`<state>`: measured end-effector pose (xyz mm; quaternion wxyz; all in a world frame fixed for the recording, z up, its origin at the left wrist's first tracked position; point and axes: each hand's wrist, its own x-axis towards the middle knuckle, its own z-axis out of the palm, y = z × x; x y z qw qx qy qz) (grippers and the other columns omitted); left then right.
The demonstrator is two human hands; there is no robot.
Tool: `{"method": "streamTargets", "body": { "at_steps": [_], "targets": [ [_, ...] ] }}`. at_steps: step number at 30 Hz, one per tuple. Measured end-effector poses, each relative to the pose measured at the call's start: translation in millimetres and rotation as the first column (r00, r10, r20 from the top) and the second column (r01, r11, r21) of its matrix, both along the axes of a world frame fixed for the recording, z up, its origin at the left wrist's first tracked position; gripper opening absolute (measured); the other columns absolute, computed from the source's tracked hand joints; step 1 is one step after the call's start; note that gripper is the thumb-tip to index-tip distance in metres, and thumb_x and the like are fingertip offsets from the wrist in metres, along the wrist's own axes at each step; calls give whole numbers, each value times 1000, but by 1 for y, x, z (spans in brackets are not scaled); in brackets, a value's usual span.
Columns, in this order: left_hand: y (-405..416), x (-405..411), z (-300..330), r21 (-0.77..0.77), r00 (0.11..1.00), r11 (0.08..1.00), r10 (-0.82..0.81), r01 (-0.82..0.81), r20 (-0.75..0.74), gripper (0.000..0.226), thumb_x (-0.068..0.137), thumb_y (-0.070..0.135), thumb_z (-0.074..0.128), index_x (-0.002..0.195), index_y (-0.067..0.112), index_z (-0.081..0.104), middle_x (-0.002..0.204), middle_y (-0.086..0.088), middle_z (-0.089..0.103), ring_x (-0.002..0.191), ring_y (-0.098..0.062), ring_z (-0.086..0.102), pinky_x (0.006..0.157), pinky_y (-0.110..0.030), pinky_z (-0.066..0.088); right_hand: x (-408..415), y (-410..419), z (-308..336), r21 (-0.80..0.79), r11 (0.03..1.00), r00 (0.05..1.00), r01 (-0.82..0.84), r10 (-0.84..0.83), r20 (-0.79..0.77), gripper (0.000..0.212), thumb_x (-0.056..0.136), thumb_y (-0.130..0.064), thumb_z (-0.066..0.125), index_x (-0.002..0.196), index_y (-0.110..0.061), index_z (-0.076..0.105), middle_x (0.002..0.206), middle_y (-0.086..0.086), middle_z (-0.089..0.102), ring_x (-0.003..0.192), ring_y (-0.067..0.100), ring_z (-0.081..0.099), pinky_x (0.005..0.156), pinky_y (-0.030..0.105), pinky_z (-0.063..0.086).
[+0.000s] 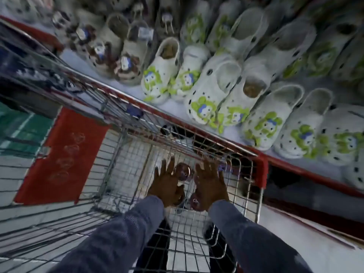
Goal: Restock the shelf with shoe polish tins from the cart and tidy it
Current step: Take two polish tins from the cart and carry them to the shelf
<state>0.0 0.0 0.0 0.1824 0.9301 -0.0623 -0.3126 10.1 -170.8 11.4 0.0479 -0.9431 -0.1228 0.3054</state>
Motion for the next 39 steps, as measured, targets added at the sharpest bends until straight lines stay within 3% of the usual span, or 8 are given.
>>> {"method": "streamTargets", "body": {
  "at_steps": [5,9,12,15,20,24,31,39],
  "targets": [
    [-10,13,-59,-13,998,999,-53,53,-28,78,89,24,55,153,21,13,164,-16,-1,149,-43,1,120,-60,15,8,7,-47,-49,984,969,171,-177,-171,81,90,-13,59,153,-19,9,163,16,6,148,43,5,114,62,26],
    [-21,26,-68,-49,998,997,-53,51,-40,71,90,10,51,152,11,18,159,-22,18,146,-43,19,117,-54,28,16,11,-61,-88,985,978,149,-160,-134,67,85,-8,65,143,-10,33,144,21,40,132,47,38,91,52,53],
    [-23,35,-55,-77,998,996,-31,35,53,60,76,7,61,134,2,47,129,-28,51,115,-50,51,93,-56,50,23,10,-59,-74,986,978,150,-158,-135,78,69,-14,81,135,-7,41,129,17,48,121,44,46,80,48,54],
    [-13,37,-32,-88,998,996,-4,10,67,60,65,9,70,122,6,54,121,-21,55,108,-44,52,88,-52,51,29,6,-31,36,976,974,216,-213,-77,67,67,-13,77,126,-8,47,122,16,52,114,41,52,78,44,54],
    [7,38,60,-200,976,968,179,-152,121,65,59,40,61,120,18,57,125,-8,59,118,-30,51,100,-37,45,42,3,69,280,922,956,265,-290,51,36,56,-28,67,91,-23,60,99,1,64,96,30,63,68,33,56],
    [20,38,178,-304,886,945,240,-120,396,55,53,37,61,106,23,57,103,-5,68,99,-15,53,88,-26,45,57,3,188,456,870,944,190,-290,160,55,53,-38,76,104,-28,60,106,-3,65,100,22,61,76,36,54],
    [32,60,341,-237,781,968,207,-78,589,80,50,46,77,124,23,56,117,2,60,108,-19,57,92,-28,50,86,-2,362,533,845,893,33,-265,364,54,50,-43,78,99,-25,65,102,0,59,91,17,58,81,36,54],
    [3,108,477,-250,656,967,157,49,738,74,43,51,68,115,37,57,108,9,54,102,-13,59,88,-27,52,113,-42,485,592,806,745,2,-396,537,81,53,-37,86,127,-26,56,118,-2,57,110,16,56,96,28,47]
  ]
}}
